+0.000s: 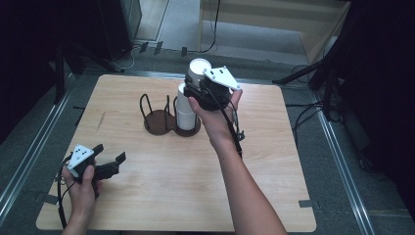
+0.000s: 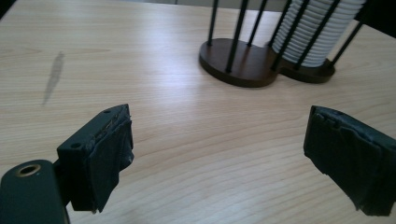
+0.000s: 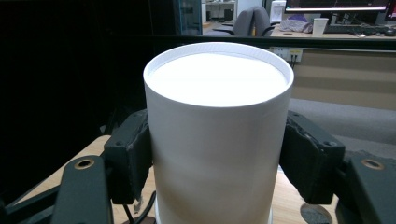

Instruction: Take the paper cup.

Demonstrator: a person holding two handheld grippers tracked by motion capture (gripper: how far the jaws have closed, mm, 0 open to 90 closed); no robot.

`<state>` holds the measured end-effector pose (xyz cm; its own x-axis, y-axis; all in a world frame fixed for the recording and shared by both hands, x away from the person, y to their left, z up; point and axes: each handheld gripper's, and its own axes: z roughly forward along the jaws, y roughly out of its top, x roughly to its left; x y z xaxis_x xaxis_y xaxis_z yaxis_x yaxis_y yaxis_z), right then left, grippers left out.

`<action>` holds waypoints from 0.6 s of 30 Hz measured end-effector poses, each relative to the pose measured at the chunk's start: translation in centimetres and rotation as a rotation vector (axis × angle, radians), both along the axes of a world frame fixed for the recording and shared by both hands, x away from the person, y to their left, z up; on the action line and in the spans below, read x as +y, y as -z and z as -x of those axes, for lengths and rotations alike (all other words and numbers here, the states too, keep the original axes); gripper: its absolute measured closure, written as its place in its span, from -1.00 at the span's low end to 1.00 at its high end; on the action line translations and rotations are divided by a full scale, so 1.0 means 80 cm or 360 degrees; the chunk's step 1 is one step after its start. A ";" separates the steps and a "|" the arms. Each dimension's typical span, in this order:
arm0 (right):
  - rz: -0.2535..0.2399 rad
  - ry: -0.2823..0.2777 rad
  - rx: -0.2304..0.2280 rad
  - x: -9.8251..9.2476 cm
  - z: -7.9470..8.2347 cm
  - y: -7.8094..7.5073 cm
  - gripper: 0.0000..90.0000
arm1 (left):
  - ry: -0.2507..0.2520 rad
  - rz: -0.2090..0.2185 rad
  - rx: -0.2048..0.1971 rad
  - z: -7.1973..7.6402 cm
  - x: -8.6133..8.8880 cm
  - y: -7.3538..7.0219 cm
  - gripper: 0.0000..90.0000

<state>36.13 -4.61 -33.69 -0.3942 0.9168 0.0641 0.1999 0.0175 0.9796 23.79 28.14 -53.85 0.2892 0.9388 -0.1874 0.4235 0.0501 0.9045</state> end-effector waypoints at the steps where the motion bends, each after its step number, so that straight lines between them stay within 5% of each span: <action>1: -0.0001 0.0003 0.0002 -0.003 0.003 0.000 -0.30 | 0.0019 0.0007 0.0007 0.000 -0.002 -0.001 -0.81; 11: 0.0041 -0.0007 -0.0021 -0.037 0.045 0.013 -0.31 | 0.0168 0.0080 -0.0010 0.002 -0.028 -0.011 -0.81; 18: 0.0052 -0.0038 -0.0018 -0.064 0.075 0.030 -0.30 | 0.0289 0.0071 -0.0069 0.003 -0.059 -0.025 -0.81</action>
